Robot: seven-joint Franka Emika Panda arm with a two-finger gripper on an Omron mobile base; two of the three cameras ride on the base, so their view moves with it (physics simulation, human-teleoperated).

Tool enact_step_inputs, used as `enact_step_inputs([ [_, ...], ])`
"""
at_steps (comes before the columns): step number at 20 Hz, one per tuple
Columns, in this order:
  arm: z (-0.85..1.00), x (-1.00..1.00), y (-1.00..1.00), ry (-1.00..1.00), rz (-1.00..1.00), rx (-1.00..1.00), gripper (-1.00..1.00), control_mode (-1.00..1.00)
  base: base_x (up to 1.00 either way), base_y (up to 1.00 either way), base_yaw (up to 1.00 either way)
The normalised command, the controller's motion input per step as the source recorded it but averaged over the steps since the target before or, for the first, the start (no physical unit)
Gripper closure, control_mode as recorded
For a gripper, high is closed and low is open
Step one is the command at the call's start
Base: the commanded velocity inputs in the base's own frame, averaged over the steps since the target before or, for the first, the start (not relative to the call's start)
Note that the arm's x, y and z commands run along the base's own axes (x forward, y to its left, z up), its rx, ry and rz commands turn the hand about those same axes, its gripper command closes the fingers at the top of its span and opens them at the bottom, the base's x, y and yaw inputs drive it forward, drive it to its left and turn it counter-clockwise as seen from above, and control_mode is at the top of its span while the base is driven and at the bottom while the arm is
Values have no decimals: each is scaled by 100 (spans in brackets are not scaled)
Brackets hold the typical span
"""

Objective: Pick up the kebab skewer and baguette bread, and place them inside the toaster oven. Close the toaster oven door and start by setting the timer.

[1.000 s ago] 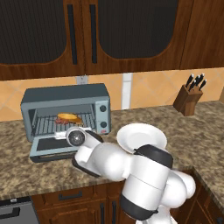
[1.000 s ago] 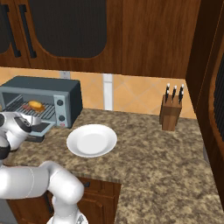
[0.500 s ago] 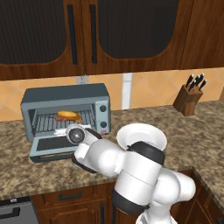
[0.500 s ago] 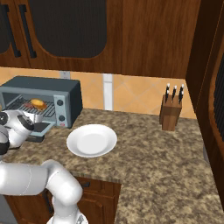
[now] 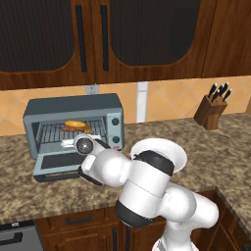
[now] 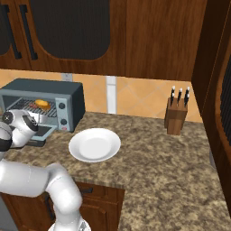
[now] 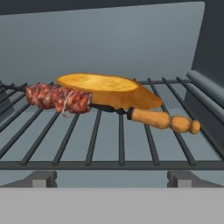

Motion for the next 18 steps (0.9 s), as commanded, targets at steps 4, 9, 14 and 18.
enact_step_inputs([
  [4,0,35,0,0,0,0,-100,-100,0,0,0],
  [9,0,25,0,0,0,0,-100,-100,0,0,0],
  [14,0,-4,0,0,0,0,-100,-100,0,0,0],
  [18,0,-49,0,0,0,0,-100,-100,0,0,0],
])
